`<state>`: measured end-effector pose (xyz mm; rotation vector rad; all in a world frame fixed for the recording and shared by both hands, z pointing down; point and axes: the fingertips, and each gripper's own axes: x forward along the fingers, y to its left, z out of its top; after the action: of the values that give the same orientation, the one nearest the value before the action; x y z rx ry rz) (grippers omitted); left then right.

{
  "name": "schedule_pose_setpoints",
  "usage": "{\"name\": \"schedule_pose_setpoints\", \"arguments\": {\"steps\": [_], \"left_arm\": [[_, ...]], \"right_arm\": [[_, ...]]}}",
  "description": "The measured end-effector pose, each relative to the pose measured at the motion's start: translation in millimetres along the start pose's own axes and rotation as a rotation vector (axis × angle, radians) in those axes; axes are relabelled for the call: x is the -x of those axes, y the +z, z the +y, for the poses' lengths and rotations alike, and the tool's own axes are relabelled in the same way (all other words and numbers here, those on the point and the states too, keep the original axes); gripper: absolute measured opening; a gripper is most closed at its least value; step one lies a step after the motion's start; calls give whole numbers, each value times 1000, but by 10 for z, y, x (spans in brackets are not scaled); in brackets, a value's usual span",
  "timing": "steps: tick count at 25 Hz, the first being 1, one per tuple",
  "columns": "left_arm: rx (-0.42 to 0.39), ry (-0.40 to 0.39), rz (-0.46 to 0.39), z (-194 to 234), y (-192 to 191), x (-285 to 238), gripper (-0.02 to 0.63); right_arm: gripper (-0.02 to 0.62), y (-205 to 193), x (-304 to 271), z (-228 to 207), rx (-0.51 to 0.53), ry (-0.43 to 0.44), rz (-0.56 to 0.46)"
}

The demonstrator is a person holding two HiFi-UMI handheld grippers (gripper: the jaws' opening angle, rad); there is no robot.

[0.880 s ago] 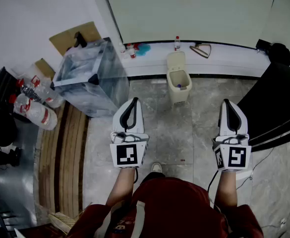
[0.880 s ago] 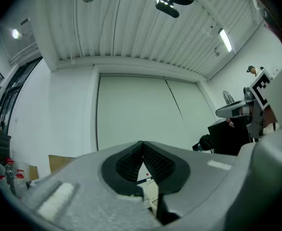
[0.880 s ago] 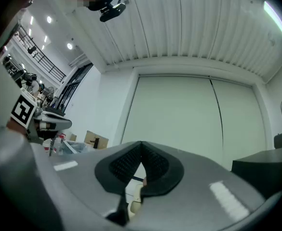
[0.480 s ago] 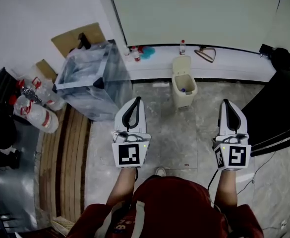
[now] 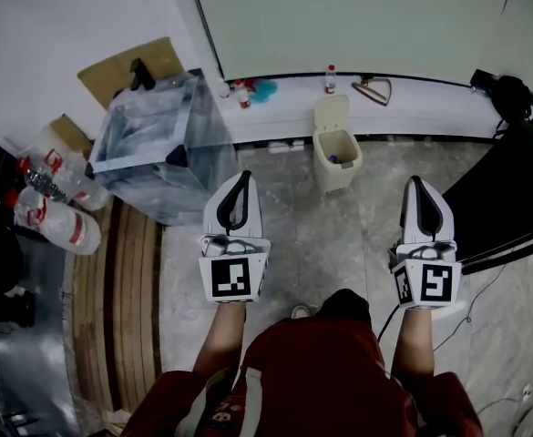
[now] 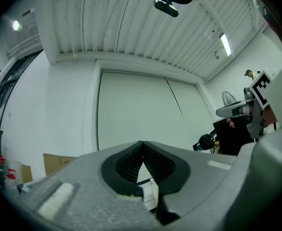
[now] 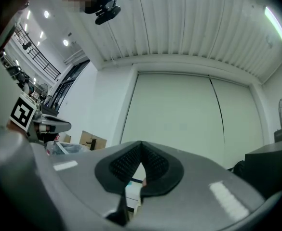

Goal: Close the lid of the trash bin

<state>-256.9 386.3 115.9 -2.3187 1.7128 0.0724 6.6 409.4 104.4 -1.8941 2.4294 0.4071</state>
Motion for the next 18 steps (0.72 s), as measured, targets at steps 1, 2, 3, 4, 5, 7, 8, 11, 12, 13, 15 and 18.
{"name": "schedule_pose_setpoints", "arguments": {"steps": [1, 2, 3, 4, 5, 7, 8, 11, 12, 13, 15, 18], "left_arm": [[5, -4, -2, 12, -6, -21, -5], [9, -8, -2, 20, -14, -42, -5], [11, -12, 0, 28, -30, -67, -5], [13, -16, 4, 37, -52, -99, -5], [17, -19, 8, 47, -78, -137, -5], [22, -20, 14, 62, -132, -209, -5], [23, -20, 17, 69, -161, -244, -5], [26, -15, 26, 87, -253, -389, -5], [29, -14, 29, 83, -287, -454, -5], [32, -15, 32, 70, -324, -527, -5], [35, -25, 44, 22, -411, -702, -5], [33, -49, 60, -76, -521, -1013, -5]], "right_arm": [[-1, -7, -23, 16, 2, 1, 5], [0, -17, -47, 29, 3, 2, 10], [0, -33, -77, 40, 3, 3, 15], [-1, -55, -115, 46, 3, 3, 20], [0, -82, -157, 48, 2, 4, 24], [0, -141, -234, 44, -2, 7, 31], [0, -173, -272, 39, -5, 9, 34], [0, -282, -419, -9, -13, 14, 42], [0, -326, -475, -35, -16, 16, 46], [0, -371, -532, -68, -16, 17, 50], [0, -459, -664, -152, -14, 17, 58], [0, -572, -881, -319, -24, 17, 64]]}}
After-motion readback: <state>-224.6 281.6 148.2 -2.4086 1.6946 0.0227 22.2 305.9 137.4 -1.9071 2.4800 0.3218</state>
